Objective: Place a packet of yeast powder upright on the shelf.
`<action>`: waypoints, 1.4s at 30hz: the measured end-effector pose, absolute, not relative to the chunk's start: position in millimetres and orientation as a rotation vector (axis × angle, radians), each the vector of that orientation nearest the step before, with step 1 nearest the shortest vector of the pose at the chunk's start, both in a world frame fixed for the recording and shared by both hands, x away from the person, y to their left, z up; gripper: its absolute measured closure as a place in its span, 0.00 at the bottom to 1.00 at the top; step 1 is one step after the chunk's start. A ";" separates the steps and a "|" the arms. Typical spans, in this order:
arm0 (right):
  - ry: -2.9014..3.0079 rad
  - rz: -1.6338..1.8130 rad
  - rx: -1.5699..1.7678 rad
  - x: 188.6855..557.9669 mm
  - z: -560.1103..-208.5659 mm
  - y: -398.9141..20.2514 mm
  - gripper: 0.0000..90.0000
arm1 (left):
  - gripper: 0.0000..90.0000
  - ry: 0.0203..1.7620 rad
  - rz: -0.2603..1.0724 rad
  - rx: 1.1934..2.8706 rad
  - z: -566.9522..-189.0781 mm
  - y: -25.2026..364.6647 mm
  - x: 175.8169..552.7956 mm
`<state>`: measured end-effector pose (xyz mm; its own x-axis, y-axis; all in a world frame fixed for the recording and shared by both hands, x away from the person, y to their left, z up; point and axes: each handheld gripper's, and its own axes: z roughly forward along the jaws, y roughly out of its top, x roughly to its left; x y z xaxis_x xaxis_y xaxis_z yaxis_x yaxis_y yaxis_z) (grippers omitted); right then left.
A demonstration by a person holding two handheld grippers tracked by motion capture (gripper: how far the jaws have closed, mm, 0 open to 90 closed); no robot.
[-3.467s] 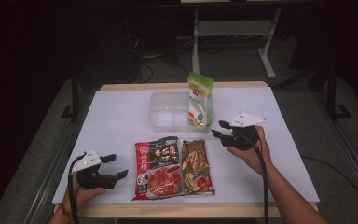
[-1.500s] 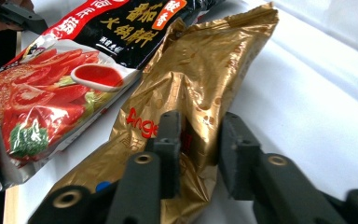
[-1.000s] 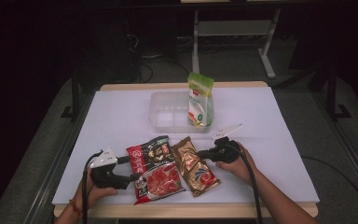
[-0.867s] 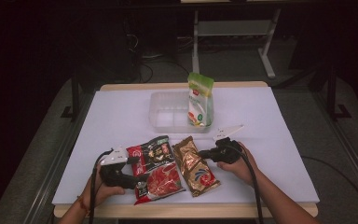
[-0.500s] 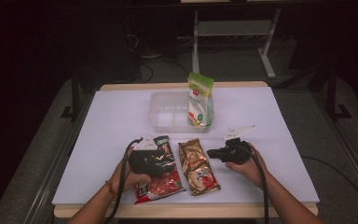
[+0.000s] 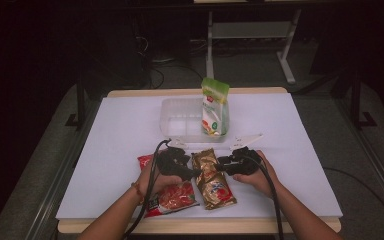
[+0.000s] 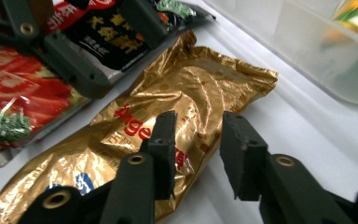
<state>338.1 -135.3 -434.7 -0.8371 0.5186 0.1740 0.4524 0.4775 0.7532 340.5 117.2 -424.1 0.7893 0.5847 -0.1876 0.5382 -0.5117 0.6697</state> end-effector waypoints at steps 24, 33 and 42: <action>2.728 1.314 0.906 342.3 -448.4 -131.8 0.46 | 0.95 0.947 -0.111 2.173 -441.4 115.3 370.2; 2.721 1.311 0.893 342.5 -446.9 -135.6 0.43 | 1.00 0.864 -0.037 2.170 -433.9 112.1 363.9; 2.697 1.417 0.934 344.2 -441.6 -146.2 0.26 | 1.00 0.641 0.145 2.141 -406.7 110.2 339.1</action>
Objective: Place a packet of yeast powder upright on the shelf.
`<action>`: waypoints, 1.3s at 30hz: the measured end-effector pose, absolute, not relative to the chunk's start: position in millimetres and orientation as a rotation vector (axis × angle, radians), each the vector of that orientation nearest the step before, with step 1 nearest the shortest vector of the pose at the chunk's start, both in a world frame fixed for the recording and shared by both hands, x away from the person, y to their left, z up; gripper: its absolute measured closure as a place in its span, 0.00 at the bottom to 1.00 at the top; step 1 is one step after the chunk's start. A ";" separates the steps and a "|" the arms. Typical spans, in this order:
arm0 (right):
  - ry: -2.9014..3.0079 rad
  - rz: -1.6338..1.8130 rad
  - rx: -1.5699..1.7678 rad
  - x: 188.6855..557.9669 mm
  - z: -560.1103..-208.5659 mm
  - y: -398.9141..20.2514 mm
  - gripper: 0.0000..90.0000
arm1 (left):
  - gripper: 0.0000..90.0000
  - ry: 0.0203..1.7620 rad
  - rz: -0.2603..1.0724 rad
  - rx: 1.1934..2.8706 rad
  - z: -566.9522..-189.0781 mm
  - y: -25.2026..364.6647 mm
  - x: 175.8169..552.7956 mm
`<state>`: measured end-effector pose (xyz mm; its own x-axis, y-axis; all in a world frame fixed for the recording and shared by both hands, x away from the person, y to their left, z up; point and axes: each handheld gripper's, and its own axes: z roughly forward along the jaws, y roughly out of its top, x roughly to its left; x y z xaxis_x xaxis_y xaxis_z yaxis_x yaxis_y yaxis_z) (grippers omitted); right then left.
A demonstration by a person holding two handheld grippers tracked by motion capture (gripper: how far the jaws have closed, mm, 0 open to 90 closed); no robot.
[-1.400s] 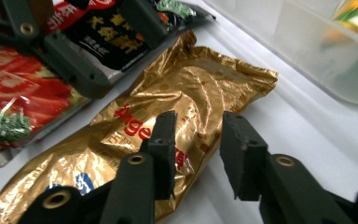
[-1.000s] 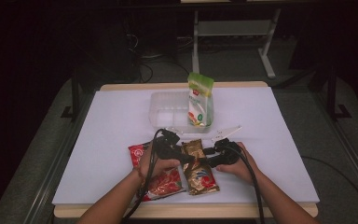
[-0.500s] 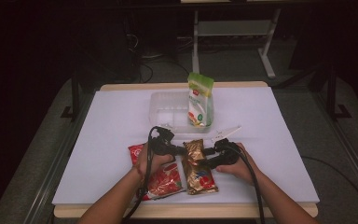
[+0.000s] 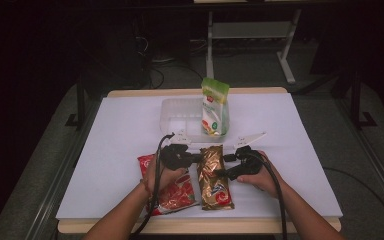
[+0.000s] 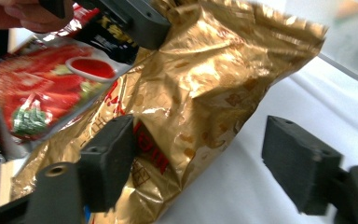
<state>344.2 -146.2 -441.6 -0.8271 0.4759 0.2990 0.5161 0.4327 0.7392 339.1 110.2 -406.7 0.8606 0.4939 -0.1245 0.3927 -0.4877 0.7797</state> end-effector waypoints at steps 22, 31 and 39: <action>-2.509 -1.670 -0.749 329.4 -405.5 -153.4 0.79 | 0.93 0.530 0.178 1.971 -383.0 128.7 325.1; -2.562 -1.752 -0.754 320.2 -392.6 -156.4 0.81 | 0.69 0.501 0.279 1.976 -376.6 139.0 313.6; -2.591 -1.799 -0.779 316.2 -386.0 -160.5 0.82 | 0.47 0.521 0.398 1.983 -373.3 164.4 303.4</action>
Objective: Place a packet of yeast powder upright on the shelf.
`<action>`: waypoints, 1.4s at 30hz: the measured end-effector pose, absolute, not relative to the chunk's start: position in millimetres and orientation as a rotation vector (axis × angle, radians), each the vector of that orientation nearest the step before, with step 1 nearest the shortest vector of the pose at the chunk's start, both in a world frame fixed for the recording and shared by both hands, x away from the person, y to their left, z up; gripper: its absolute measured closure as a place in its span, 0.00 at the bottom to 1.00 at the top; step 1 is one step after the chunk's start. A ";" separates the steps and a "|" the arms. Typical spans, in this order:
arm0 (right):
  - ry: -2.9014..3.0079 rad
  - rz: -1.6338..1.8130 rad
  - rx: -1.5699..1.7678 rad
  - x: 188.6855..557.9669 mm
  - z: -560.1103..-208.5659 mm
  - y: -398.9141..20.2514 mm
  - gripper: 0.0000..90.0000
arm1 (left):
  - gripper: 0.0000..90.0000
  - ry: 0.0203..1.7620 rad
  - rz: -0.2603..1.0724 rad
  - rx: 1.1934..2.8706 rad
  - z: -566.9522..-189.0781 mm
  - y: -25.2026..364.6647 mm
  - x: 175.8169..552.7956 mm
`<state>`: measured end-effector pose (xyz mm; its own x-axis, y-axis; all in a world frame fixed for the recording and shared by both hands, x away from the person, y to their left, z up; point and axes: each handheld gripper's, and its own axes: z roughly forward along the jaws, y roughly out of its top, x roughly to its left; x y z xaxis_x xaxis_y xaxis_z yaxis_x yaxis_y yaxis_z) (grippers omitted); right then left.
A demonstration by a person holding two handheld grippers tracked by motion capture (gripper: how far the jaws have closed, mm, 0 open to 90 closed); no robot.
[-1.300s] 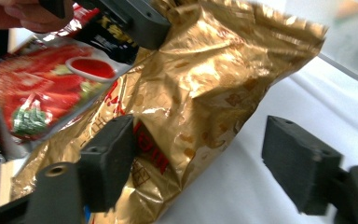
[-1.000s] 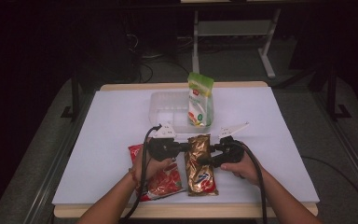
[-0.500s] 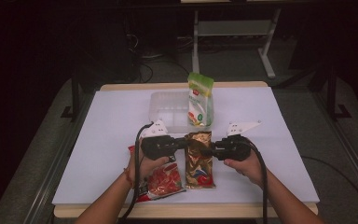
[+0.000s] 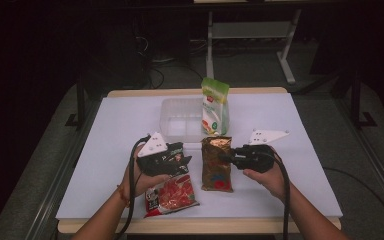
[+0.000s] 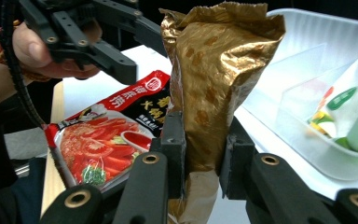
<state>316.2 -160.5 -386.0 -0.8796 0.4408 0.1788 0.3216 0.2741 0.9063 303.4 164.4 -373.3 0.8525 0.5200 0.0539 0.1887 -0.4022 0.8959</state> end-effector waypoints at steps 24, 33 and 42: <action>2.150 1.620 0.715 304.9 -357.8 -150.6 0.83 | 0.25 0.696 0.556 2.017 -407.2 285.0 257.5; 2.063 1.559 0.726 312.7 -350.1 -138.8 0.83 | 0.21 0.768 0.555 1.996 -424.0 300.8 251.4; 1.989 1.504 0.738 327.1 -343.3 -113.0 0.83 | 0.21 0.819 0.540 1.960 -438.2 309.8 249.9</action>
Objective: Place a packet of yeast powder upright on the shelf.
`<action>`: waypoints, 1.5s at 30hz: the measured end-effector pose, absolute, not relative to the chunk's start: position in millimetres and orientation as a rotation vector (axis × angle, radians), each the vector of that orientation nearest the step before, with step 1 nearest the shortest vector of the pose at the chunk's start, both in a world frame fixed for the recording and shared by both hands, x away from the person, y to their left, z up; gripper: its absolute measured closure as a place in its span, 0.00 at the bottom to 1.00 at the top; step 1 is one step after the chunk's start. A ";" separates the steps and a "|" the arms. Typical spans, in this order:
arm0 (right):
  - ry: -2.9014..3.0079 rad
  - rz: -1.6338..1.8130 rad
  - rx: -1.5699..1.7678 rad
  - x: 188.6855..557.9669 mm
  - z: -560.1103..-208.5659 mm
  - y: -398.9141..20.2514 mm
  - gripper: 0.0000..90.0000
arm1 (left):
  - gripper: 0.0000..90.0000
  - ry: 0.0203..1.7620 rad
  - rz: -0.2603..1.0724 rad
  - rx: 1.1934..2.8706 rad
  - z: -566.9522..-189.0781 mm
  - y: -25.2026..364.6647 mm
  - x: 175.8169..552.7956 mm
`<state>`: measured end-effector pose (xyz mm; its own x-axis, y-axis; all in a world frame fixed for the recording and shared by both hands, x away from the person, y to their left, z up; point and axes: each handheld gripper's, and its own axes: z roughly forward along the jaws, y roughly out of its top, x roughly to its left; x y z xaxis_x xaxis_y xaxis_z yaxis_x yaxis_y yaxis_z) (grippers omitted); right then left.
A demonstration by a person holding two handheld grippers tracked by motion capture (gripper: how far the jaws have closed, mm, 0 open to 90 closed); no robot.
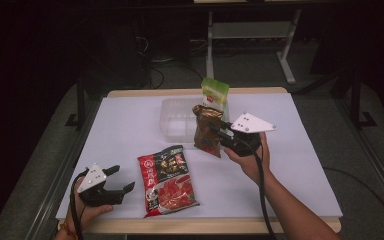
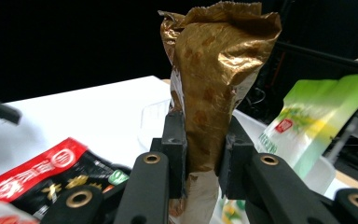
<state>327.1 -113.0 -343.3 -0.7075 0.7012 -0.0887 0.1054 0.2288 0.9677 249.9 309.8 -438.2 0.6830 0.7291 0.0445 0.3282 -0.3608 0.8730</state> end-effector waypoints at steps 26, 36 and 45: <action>1.817 1.375 0.914 388.6 -334.9 -59.6 0.83 | 0.21 0.801 0.490 1.936 -442.3 307.7 249.1; 1.762 1.313 0.993 405.5 -341.4 -45.0 0.83 | 0.21 0.777 0.477 1.947 -443.3 304.5 249.0; 1.745 1.257 1.029 418.9 -345.2 -26.4 0.82 | 0.21 0.763 0.471 1.954 -443.4 304.5 249.2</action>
<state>418.9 -26.4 -345.2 -0.4048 0.9077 -0.1104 0.1830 0.1987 0.9628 249.2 304.5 -443.4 0.7311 0.6821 0.0110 0.3157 -0.3526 0.8809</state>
